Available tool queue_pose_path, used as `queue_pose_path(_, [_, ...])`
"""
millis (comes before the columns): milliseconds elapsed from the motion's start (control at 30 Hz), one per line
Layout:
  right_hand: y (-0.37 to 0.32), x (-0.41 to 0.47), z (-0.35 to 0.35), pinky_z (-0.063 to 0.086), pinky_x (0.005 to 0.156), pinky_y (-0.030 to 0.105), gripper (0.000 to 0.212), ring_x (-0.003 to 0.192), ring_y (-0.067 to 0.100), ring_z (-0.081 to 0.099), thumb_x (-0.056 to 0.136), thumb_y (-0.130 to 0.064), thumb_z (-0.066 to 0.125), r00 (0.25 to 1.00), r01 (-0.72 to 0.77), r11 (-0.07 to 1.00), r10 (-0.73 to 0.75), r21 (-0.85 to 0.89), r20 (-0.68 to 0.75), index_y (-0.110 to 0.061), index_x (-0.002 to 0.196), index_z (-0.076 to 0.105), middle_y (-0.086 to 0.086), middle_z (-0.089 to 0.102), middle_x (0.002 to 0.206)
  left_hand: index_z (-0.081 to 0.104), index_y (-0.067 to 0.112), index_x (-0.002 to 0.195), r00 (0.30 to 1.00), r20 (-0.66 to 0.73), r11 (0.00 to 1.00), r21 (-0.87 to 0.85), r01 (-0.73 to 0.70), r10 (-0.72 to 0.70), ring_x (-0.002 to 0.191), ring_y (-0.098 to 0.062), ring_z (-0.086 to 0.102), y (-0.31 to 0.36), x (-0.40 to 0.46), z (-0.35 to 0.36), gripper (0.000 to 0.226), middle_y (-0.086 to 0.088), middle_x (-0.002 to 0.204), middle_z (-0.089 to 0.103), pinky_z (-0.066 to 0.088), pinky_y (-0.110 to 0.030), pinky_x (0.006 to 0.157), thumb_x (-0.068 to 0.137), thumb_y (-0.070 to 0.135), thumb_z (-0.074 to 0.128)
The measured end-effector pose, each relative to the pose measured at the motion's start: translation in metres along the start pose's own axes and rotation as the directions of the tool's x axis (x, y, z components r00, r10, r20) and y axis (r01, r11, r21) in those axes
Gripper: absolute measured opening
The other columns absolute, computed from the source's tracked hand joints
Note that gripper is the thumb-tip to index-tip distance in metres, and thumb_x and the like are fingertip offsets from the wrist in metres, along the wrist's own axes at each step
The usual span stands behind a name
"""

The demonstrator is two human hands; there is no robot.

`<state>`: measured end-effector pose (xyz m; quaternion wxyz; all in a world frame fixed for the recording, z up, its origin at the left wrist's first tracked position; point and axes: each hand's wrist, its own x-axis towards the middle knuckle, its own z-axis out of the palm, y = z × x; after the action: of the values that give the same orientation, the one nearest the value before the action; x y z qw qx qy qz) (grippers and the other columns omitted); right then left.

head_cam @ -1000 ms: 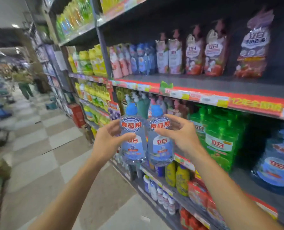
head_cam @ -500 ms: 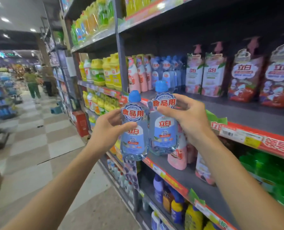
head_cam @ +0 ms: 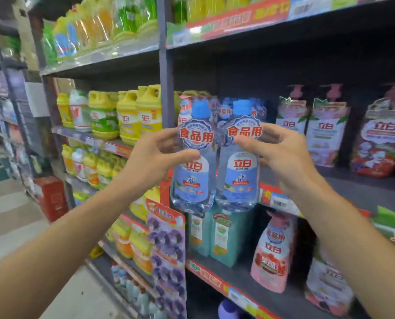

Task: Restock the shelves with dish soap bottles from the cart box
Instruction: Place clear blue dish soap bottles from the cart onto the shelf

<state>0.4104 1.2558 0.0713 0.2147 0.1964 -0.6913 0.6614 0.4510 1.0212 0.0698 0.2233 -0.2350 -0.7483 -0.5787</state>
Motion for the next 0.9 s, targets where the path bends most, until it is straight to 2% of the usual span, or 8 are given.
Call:
queue_pose_path(100, [0.005, 0.024, 0.008, 0.056, 0.093, 0.042, 0.088, 0.111, 0.013, 0.068, 0.046, -0.055, 0.092, 0.996, -0.004, 0.998, -0.001, -0.059, -0.094, -0.016, 0.122, 0.07, -0.002, 0.072, 0.117, 0.069, 0.021, 0.113, 0.998, 0.036, 0.999, -0.034, -0.041, 0.042, 0.099, -0.007, 0.071, -0.011, 0.035, -0.006, 0.049, 0.008, 0.104, 0.076, 0.058, -0.025, 0.081, 0.066, 0.03, 0.078])
queue_pose_path(167, [0.01, 0.037, 0.011, 0.057, 0.088, 0.038, 0.092, 0.111, 0.014, 0.067, 0.045, -0.055, 0.091, 0.99, 0.005, 0.997, -0.016, -0.078, -0.141, -0.015, 0.124, 0.068, 0.0, 0.072, 0.118, 0.069, 0.024, 0.111, 0.995, 0.07, 0.997, -0.052, -0.066, 0.069, 0.099, -0.007, 0.071, -0.02, 0.057, -0.007, 0.044, 0.01, 0.103, 0.076, 0.059, -0.024, 0.079, 0.068, 0.03, 0.078])
queue_pose_path(333, [0.024, 0.064, 0.015, 0.052, 0.078, 0.028, 0.062, 0.108, 0.012, 0.068, 0.062, -0.033, 0.093, 0.971, 0.005, 0.994, -0.029, -0.106, -0.235, -0.014, 0.117, 0.072, -0.002, 0.075, 0.111, 0.067, 0.014, 0.121, 0.986, 0.134, 0.985, -0.155, -0.079, 0.1, 0.098, -0.007, 0.071, -0.046, 0.103, -0.001, 0.038, 0.004, 0.109, 0.075, 0.055, -0.016, 0.071, 0.083, 0.009, 0.073])
queue_pose_path(467, [0.035, 0.084, 0.013, 0.054, 0.074, 0.026, 0.058, 0.107, 0.012, 0.069, 0.063, -0.03, 0.093, 0.959, 0.01, 0.993, -0.044, -0.121, -0.28, -0.015, 0.115, 0.072, -0.003, 0.076, 0.108, 0.069, 0.018, 0.114, 0.978, 0.153, 0.973, -0.203, -0.113, 0.145, 0.091, 0.0, 0.071, -0.069, 0.131, 0.003, 0.032, 0.012, 0.104, 0.075, 0.052, -0.011, 0.065, 0.084, 0.007, 0.072])
queue_pose_path(567, [0.037, 0.096, 0.015, 0.05, 0.059, 0.012, 0.044, 0.094, 0.005, 0.069, 0.07, -0.019, 0.089, 0.954, 0.005, 0.993, -0.041, -0.121, -0.297, -0.013, 0.111, 0.074, -0.003, 0.077, 0.102, 0.069, 0.023, 0.108, 0.977, 0.134, 0.957, -0.259, -0.129, 0.168, 0.091, 0.001, 0.07, -0.086, 0.154, 0.005, 0.028, 0.014, 0.101, 0.075, 0.052, -0.012, 0.065, 0.085, 0.007, 0.072])
queue_pose_path(633, [0.04, 0.103, 0.018, 0.047, 0.054, 0.009, 0.038, 0.082, 0.0, 0.069, 0.072, -0.016, 0.087, 0.951, 0.003, 0.992, -0.041, -0.123, -0.306, -0.013, 0.108, 0.075, -0.006, 0.077, 0.095, 0.069, 0.027, 0.106, 0.972, 0.142, 0.95, -0.279, -0.143, 0.187, 0.096, -0.002, 0.07, -0.098, 0.167, 0.007, 0.029, 0.013, 0.102, 0.076, 0.055, -0.015, 0.071, 0.084, 0.008, 0.073])
queue_pose_path(733, [0.044, 0.111, 0.021, 0.048, 0.055, 0.01, 0.031, 0.077, -0.004, 0.07, 0.073, -0.015, 0.086, 0.942, -0.005, 0.991, -0.04, -0.135, -0.332, -0.015, 0.103, 0.076, -0.009, 0.077, 0.088, 0.069, 0.03, 0.102, 0.962, 0.148, 0.94, -0.29, -0.18, 0.23, 0.097, 0.001, 0.069, -0.114, 0.182, 0.008, 0.03, 0.018, 0.098, 0.075, 0.055, -0.016, 0.075, 0.084, 0.007, 0.074])
queue_pose_path(900, [0.054, 0.118, 0.031, 0.054, 0.071, 0.025, 0.035, 0.09, 0.005, 0.072, 0.073, -0.023, 0.087, 0.927, -0.062, 0.98, -0.014, -0.19, -0.374, -0.017, 0.106, 0.076, -0.008, 0.078, 0.097, 0.068, 0.023, 0.109, 0.957, 0.171, 0.929, -0.329, -0.17, 0.235, 0.099, -0.002, 0.069, -0.135, 0.199, 0.006, 0.029, 0.01, 0.107, 0.074, 0.055, -0.016, 0.077, 0.085, 0.007, 0.073])
